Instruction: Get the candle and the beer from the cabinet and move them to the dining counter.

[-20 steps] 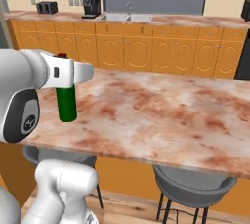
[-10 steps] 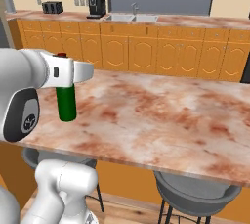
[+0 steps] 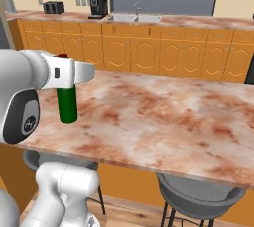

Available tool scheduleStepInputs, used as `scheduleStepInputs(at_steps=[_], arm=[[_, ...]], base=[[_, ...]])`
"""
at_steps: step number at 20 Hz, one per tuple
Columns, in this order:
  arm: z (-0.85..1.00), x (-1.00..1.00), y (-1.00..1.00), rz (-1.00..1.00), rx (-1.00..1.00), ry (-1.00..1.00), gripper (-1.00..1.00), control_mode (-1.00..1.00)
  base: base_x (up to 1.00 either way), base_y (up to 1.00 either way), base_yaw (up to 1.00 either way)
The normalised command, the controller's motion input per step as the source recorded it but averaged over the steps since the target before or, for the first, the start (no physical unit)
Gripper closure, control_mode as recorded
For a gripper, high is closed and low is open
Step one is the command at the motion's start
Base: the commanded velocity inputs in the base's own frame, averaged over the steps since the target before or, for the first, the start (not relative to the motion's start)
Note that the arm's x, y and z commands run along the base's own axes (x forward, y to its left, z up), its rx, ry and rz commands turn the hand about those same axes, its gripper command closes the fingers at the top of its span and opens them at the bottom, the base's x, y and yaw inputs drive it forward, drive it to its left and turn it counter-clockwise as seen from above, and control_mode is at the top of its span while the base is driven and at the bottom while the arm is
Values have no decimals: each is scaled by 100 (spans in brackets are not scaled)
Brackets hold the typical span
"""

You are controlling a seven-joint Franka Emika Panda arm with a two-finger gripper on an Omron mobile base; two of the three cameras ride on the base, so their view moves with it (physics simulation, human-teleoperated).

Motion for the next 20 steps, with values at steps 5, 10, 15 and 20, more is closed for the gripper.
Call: scheduleStepInputs(at_steps=[5,10,15,20], arm=[[0,-2,0,0,0,0,100,-100],[-42,3,-14,13,0,-6,100,-100],[-66,49,-16,22,1,0,100,-100],[-67,66,0,11,0,0,100,-100]], base=[[0,0,0],[0,0,0],[0,0,0],[0,0,0]])
